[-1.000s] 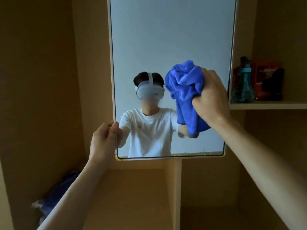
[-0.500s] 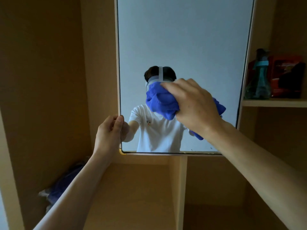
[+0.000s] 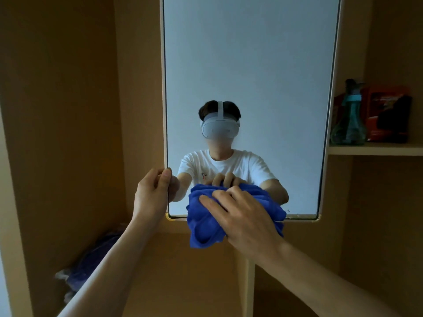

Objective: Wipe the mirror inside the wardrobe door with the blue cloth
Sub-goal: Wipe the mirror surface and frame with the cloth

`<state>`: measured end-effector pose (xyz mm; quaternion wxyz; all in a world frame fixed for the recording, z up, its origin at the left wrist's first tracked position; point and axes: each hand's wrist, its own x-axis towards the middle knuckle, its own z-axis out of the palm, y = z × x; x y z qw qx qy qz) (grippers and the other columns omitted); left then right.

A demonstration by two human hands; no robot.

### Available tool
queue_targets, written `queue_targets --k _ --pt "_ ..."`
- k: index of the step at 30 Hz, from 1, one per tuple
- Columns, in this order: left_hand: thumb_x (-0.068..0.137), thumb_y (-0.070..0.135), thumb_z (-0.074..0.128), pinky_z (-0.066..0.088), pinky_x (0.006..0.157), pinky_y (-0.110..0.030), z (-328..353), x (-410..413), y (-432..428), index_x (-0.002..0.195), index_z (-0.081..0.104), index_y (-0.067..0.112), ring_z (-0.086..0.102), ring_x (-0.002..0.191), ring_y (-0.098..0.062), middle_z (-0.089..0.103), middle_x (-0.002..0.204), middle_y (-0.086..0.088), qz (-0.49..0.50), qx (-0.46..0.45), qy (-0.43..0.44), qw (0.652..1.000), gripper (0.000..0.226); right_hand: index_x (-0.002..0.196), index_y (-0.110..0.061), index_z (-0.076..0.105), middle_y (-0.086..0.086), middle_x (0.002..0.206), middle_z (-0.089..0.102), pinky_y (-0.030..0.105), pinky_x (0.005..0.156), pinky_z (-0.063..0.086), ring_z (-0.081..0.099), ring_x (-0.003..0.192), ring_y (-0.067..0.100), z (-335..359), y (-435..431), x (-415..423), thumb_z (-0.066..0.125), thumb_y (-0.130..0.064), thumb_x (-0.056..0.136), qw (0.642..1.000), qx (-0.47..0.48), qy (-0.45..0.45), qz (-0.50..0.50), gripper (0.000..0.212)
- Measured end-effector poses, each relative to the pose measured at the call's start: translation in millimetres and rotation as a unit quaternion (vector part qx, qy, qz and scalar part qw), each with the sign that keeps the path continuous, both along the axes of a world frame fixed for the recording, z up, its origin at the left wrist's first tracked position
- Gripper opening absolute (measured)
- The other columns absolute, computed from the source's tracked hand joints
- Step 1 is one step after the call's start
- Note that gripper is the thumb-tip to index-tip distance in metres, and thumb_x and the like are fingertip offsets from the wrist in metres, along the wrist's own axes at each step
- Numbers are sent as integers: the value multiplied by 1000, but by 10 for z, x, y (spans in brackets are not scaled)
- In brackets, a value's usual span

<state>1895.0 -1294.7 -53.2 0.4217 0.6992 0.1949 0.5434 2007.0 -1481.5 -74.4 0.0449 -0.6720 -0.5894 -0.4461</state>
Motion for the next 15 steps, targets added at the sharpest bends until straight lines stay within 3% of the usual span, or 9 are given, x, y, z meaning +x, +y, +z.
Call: queue_targets --k 2,4,6,9,12,15 --pt "105 32 52 58 74 -43 4 2 -2 83 63 27 66 77 -14 70 73 17 4 3 4 1000 25 134 -14 54 4 112 60 39 76 52 55 89 24 52 -12 9 65 -30 83 1000 24 -15 -1 54" --pt "104 32 53 57 75 -44 7 8 8 84 64 26 68 81 -20 70 74 11 8 -4 5 1000 25 130 -11 57 8 107 61 40 74 51 54 87 26 187 -16 6 52 -21 87 997 73 -11 6 44" --pt "104 33 53 59 77 -47 11 12 10 84 65 25 69 83 -24 71 76 7 8 -11 6 1000 25 130 -8 58 12 106 60 41 70 47 54 89 30 436 -43 20 45 -14 83 991 131 19 5 49" --pt "104 33 53 60 76 -47 16 10 -1 83 65 26 69 77 -17 71 76 13 5 -12 4 1000 25 131 -9 56 12 110 57 36 62 36 52 98 34 1010 -130 101 54 -12 79 974 218 62 -13 53" --pt "104 34 52 61 78 -48 19 2 -3 83 65 30 70 82 -17 71 78 14 11 -10 3 1000 25 132 -14 53 8 112 56 40 63 47 51 103 31 1474 -194 146 61 -11 77 958 275 83 -23 55" --pt "104 33 53 60 72 -39 3 7 -6 81 65 32 69 81 -16 71 78 15 -1 -15 -8 1000 26 133 -14 54 6 110 57 42 65 51 52 100 30 1525 -179 131 63 -10 75 960 266 80 -26 59"
